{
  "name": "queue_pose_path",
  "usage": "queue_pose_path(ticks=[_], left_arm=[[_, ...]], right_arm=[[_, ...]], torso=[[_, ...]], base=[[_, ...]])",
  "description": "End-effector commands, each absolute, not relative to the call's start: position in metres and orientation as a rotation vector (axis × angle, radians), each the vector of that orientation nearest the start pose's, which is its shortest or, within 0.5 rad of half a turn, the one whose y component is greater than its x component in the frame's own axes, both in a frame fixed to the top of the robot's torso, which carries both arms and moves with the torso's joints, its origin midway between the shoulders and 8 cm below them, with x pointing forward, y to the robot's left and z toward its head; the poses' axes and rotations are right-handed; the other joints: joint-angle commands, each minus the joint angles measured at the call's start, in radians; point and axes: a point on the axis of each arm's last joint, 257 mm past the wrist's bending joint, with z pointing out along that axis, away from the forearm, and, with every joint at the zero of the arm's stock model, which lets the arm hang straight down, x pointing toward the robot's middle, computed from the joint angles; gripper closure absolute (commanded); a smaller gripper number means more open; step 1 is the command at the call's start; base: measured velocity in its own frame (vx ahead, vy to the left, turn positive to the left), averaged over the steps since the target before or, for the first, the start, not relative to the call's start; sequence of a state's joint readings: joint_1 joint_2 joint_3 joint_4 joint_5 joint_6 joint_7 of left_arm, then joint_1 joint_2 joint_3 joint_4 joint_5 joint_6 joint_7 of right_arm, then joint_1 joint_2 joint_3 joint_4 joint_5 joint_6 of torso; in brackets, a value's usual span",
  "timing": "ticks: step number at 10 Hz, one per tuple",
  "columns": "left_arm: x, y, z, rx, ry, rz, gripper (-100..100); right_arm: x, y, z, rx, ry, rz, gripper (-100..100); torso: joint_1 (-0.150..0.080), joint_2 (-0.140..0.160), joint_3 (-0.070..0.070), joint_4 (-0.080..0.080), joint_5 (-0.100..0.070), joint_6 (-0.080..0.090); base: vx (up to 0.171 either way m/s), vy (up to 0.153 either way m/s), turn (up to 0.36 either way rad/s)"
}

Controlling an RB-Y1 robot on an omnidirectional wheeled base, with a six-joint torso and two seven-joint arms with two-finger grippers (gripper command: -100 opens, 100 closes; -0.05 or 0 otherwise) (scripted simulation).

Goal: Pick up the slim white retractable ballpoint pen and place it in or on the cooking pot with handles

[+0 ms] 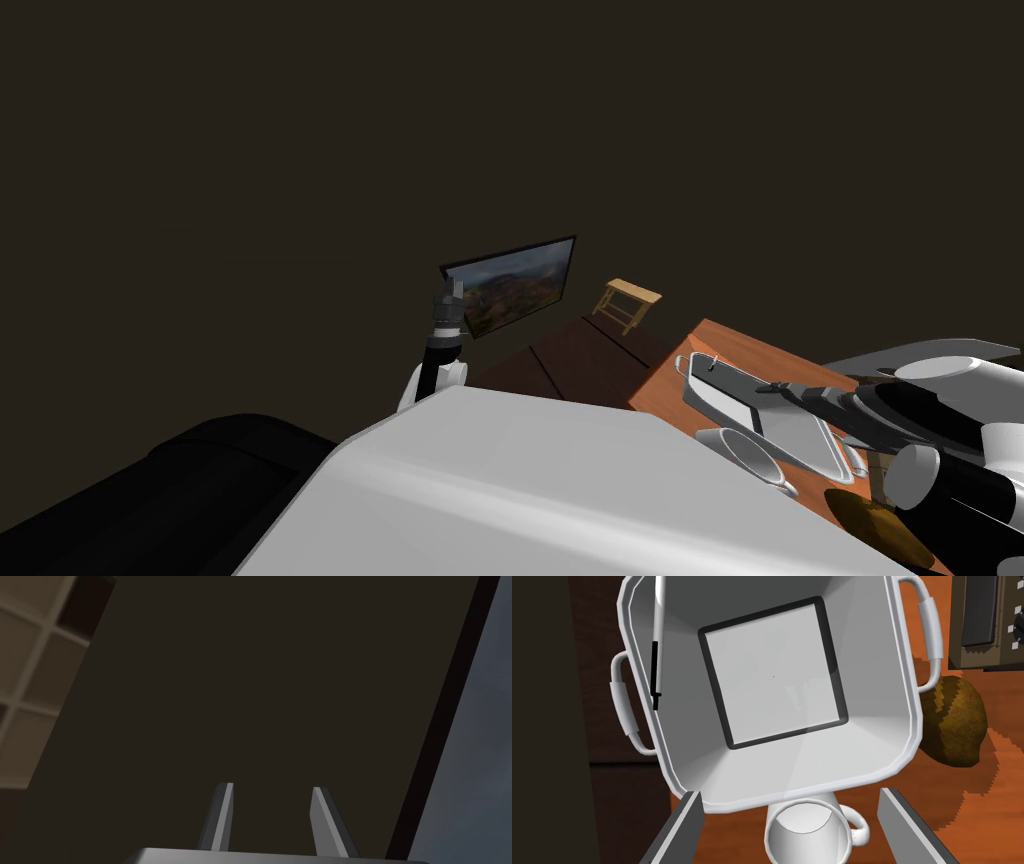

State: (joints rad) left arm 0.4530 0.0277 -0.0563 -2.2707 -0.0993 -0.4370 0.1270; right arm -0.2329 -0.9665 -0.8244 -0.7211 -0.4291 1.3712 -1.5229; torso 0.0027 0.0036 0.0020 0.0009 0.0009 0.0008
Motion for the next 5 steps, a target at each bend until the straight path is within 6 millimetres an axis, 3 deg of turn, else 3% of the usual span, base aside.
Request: queue_pose_path(ticks=[1,5], left_arm=[[0.3634,0.2431,0.022,-0.658,0.686,-1.42,0],[0.3634,0.2431,0.022,-0.658,0.686,-1.42,0]], right_arm=[[0.2336,-0.7403,-0.3039,-2.85,1.528,-0.411,0],[0.2336,-0.7403,-0.3039,-2.85,1.528,-0.411,0]], torso=[[0.0,0.0,0.0,0.0,0.0,0.0],[0.0,0.0,0.0,0.0,0.0,0.0]], base=[[0.0,0.0,0.0],[0.0,0.0,0.0]])
